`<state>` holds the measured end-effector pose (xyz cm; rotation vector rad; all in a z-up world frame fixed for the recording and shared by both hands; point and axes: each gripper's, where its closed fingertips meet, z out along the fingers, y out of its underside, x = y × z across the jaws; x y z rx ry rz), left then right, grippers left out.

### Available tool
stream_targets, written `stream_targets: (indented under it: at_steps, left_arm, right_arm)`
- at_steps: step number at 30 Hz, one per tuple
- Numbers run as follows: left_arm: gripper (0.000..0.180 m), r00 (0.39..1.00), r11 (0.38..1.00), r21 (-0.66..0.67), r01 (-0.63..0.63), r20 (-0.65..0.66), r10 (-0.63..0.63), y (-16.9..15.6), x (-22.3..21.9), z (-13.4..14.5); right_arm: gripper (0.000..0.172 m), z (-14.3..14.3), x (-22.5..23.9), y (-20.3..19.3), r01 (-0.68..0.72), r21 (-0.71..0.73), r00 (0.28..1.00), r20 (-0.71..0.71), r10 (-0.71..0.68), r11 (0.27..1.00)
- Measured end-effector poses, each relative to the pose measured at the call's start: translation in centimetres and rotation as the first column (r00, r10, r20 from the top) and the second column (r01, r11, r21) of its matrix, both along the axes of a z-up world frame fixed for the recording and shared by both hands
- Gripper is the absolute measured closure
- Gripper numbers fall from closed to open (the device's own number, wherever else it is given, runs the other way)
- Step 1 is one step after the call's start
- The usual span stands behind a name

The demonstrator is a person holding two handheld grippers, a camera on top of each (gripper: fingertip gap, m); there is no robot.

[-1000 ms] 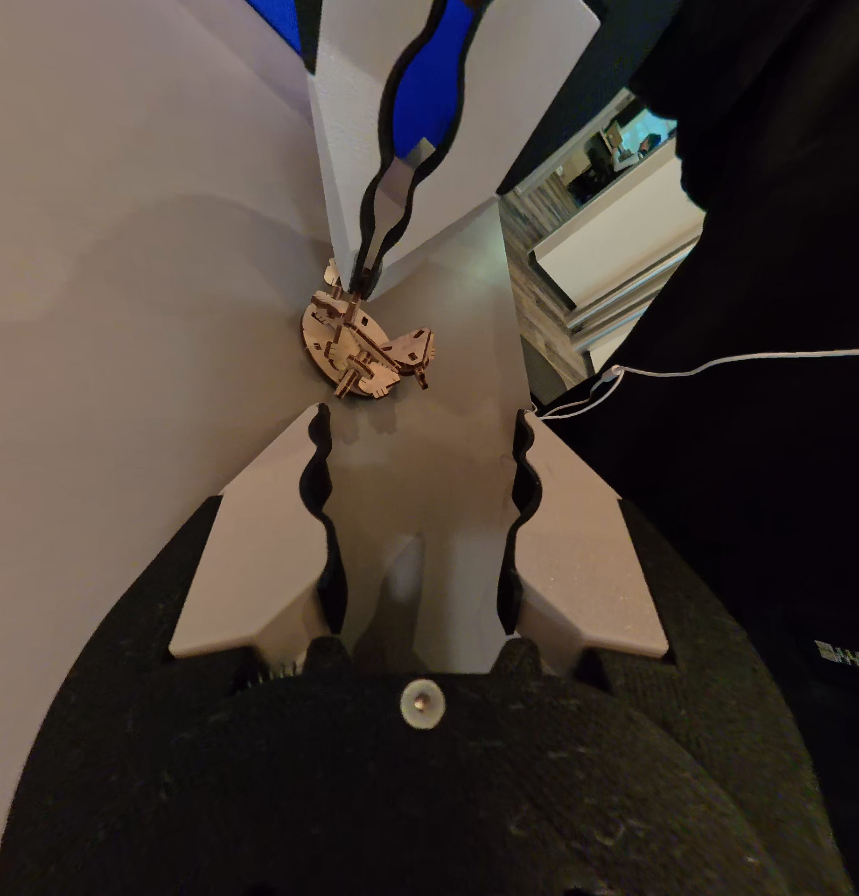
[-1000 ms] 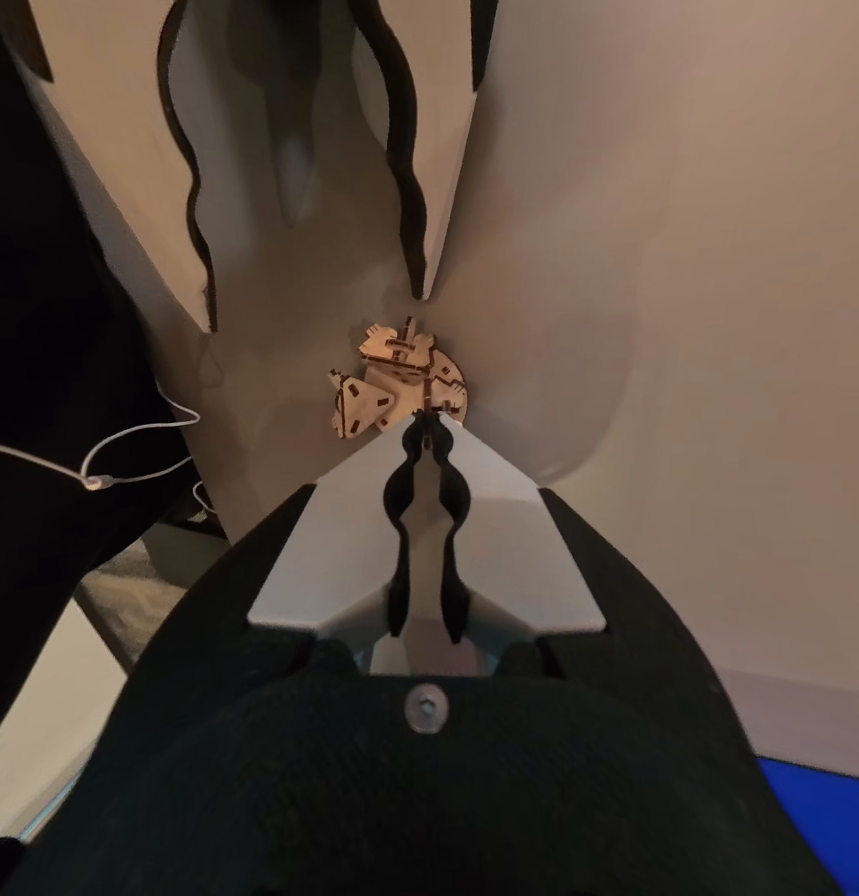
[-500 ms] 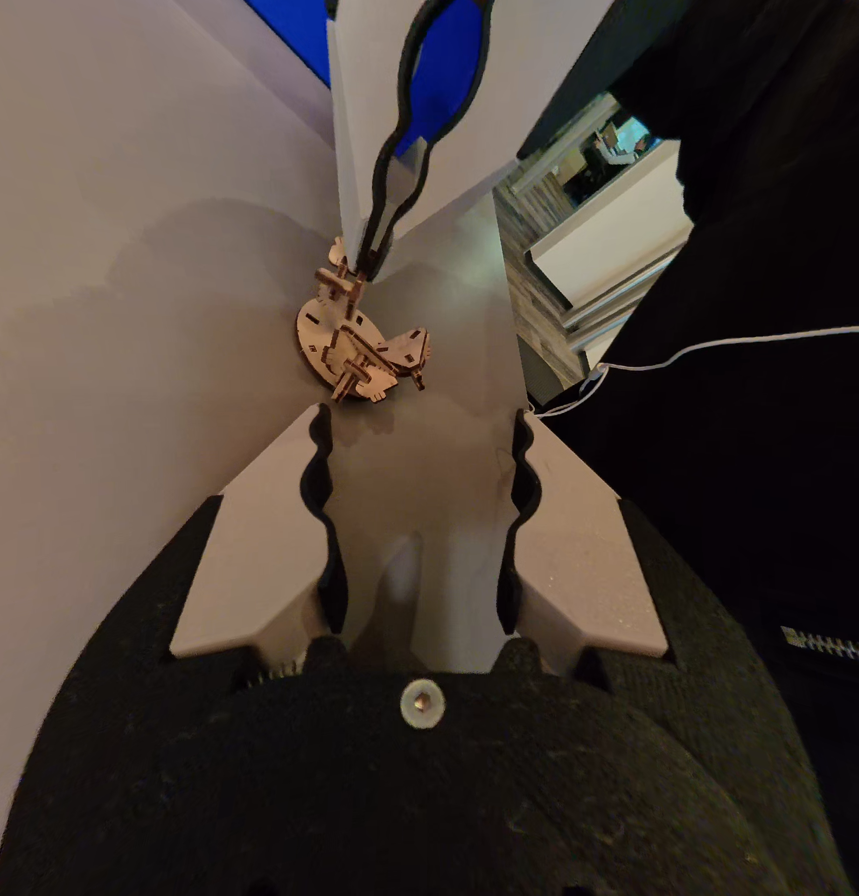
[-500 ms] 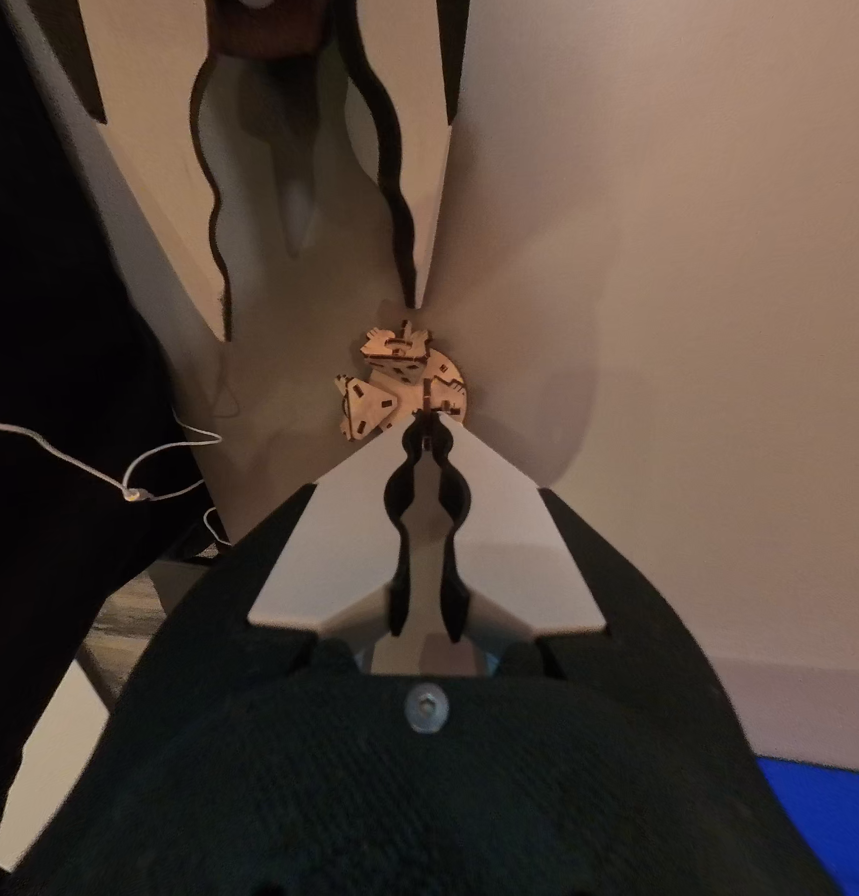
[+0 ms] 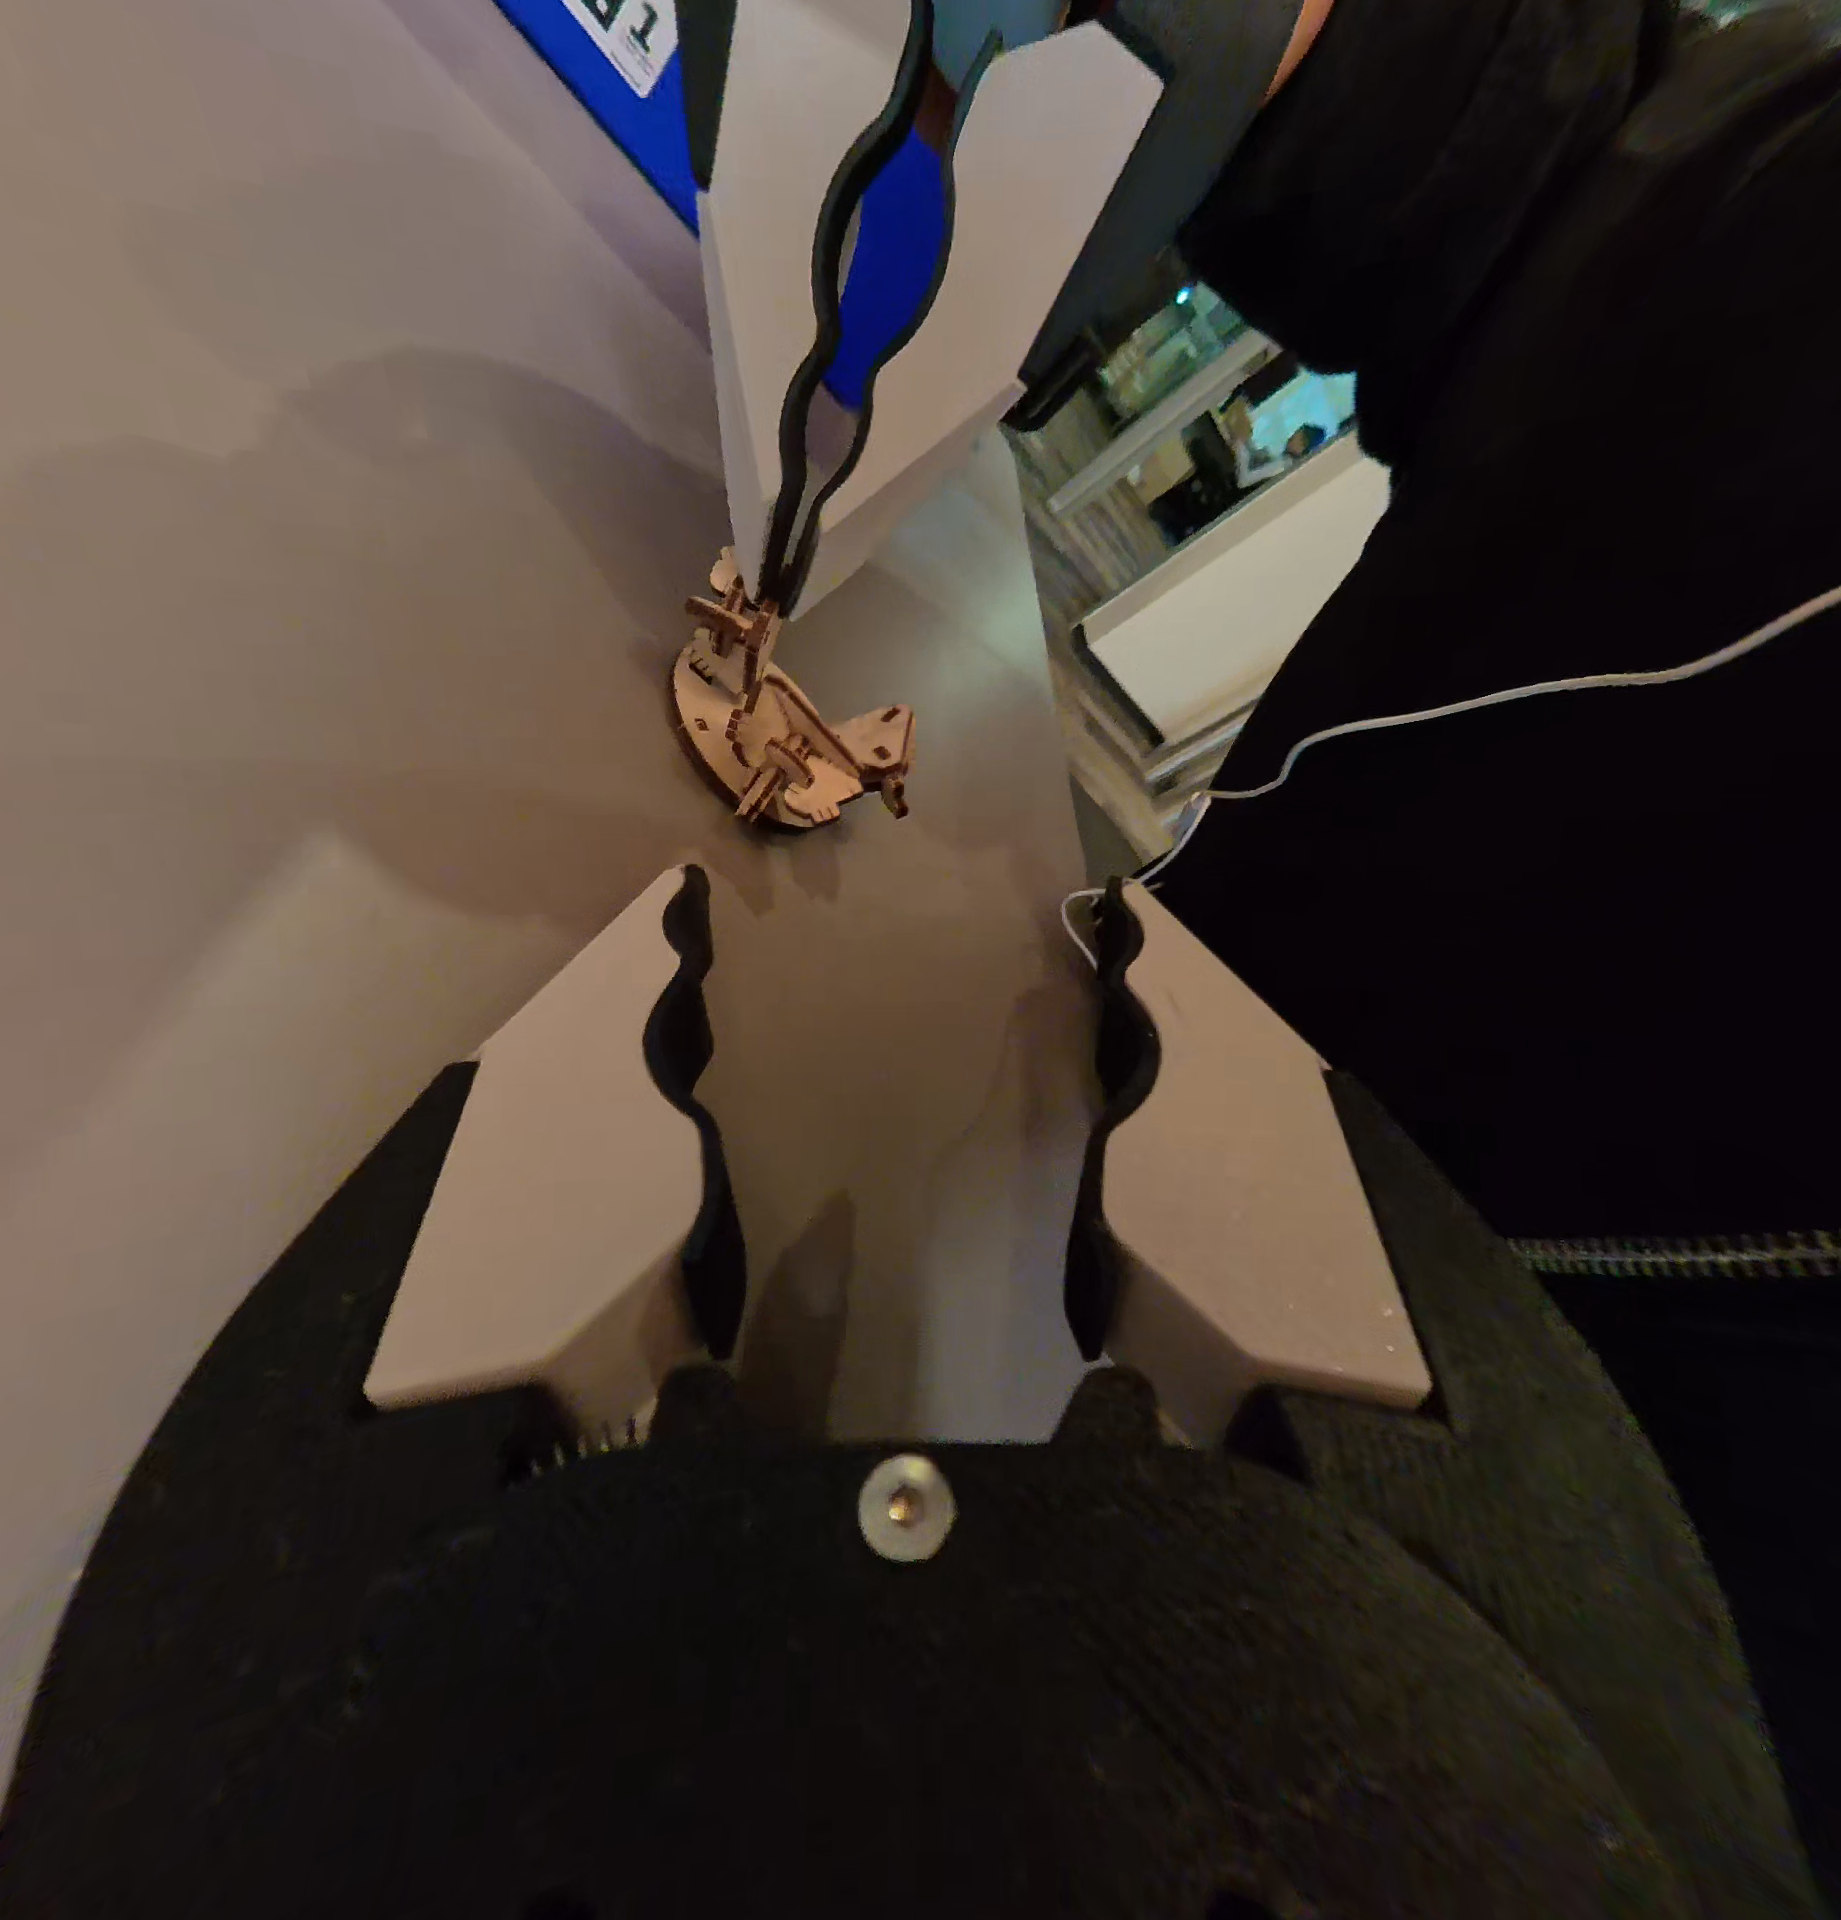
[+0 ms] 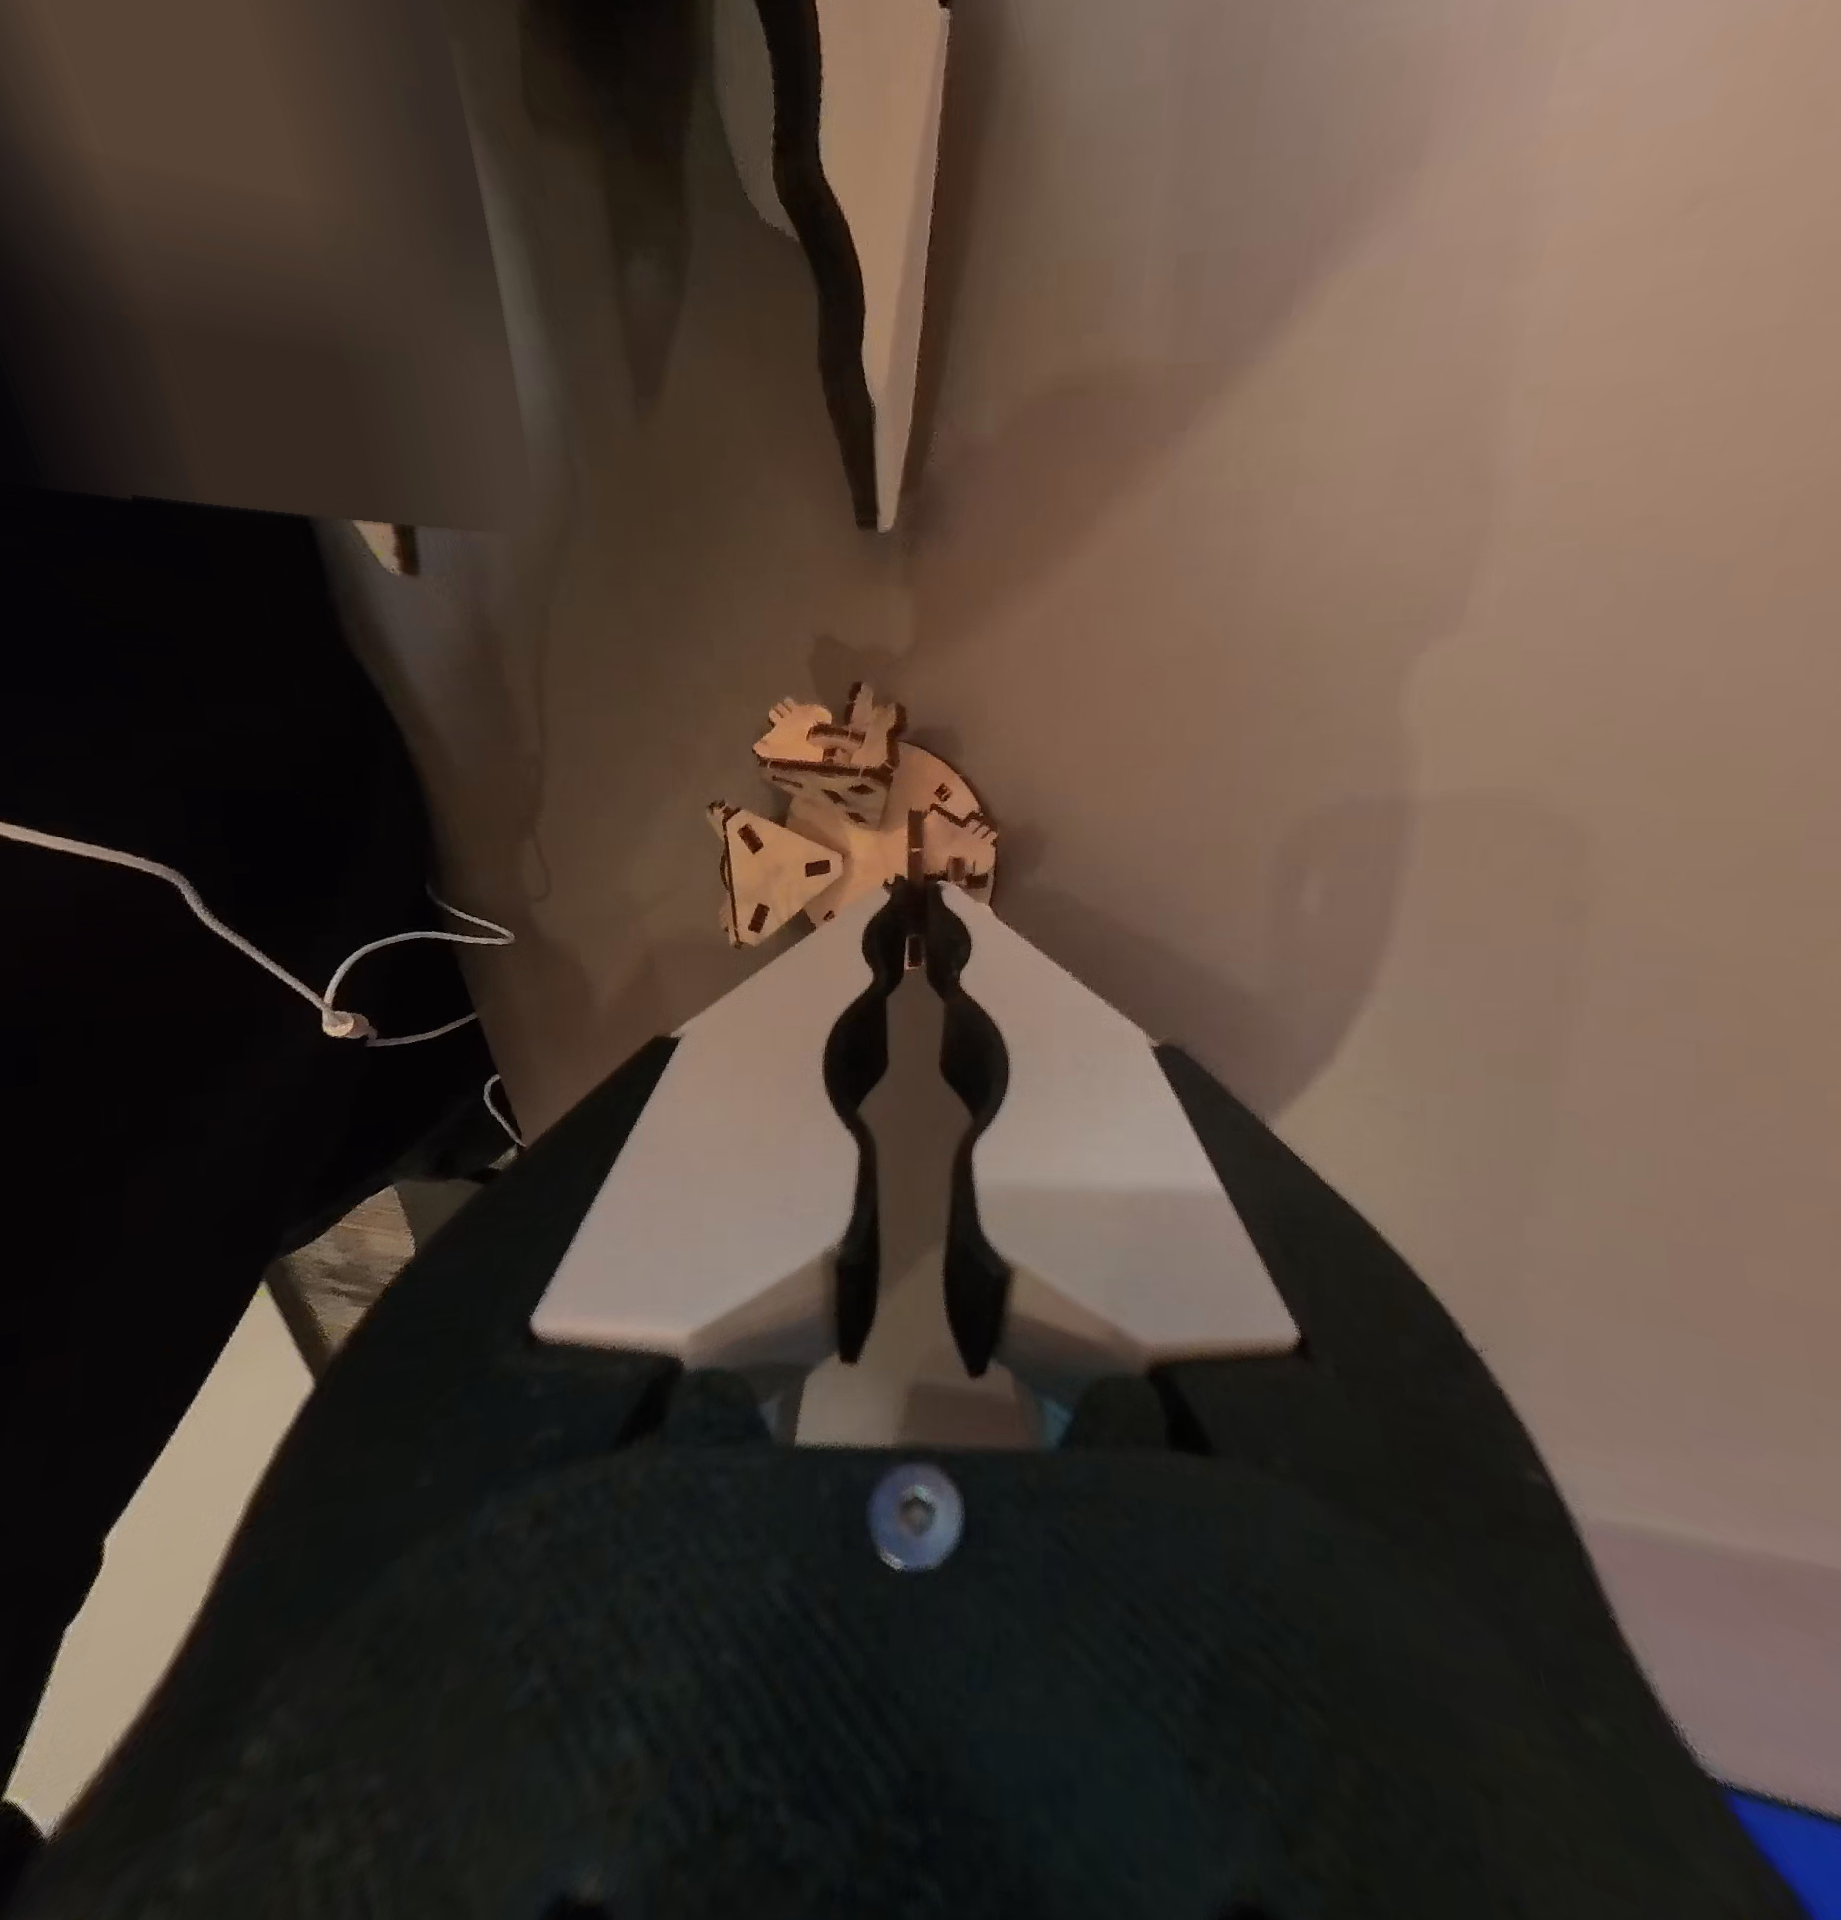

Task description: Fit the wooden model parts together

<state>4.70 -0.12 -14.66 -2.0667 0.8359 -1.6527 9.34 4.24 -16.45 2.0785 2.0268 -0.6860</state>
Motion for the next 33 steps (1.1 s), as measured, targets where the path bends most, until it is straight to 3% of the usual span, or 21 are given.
stream_targets:
  at_steps: [33]
  left_arm:
    - [0.106, 1.000, 1.000, -0.028, 0.001, 0.000, -0.001, -0.11, -0.16, -0.14]
  right_arm:
    - [0.171, -0.07, -0.66, -0.45, -0.162, -0.080, 0.983, 0.069, 0.168, 0.983]
